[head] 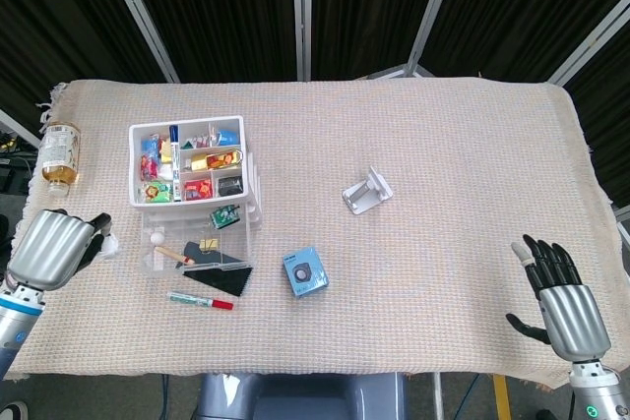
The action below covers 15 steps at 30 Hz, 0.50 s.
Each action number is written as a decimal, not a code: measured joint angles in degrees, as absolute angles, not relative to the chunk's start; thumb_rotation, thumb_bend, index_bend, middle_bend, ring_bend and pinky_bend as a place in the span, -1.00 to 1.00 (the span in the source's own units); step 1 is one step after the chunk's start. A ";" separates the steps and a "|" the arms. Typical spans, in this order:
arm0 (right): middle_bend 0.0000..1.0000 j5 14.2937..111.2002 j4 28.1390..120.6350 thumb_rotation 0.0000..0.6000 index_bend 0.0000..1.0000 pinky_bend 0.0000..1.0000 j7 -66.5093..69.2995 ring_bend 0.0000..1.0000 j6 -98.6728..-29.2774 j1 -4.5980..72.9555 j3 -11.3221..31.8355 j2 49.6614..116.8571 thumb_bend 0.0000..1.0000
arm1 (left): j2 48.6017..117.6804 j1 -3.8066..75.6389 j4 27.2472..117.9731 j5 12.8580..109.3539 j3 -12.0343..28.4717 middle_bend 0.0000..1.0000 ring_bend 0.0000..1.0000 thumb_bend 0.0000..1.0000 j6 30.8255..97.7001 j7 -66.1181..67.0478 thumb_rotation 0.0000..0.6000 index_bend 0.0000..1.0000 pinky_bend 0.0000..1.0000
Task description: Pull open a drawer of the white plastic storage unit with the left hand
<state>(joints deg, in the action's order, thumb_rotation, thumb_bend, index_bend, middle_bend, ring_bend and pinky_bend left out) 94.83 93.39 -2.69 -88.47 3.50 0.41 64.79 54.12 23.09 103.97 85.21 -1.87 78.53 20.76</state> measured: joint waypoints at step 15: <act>-1.00 94.46 93.19 1.00 -1.00 -1.00 -3.37 -1.00 -87.99 3.59 0.41 65.12 -0.98 | 64.47 18.18 93.62 84.16 -0.38 -0.01 0.14 -0.45 83.66 16.32 1.00 -0.50 -0.14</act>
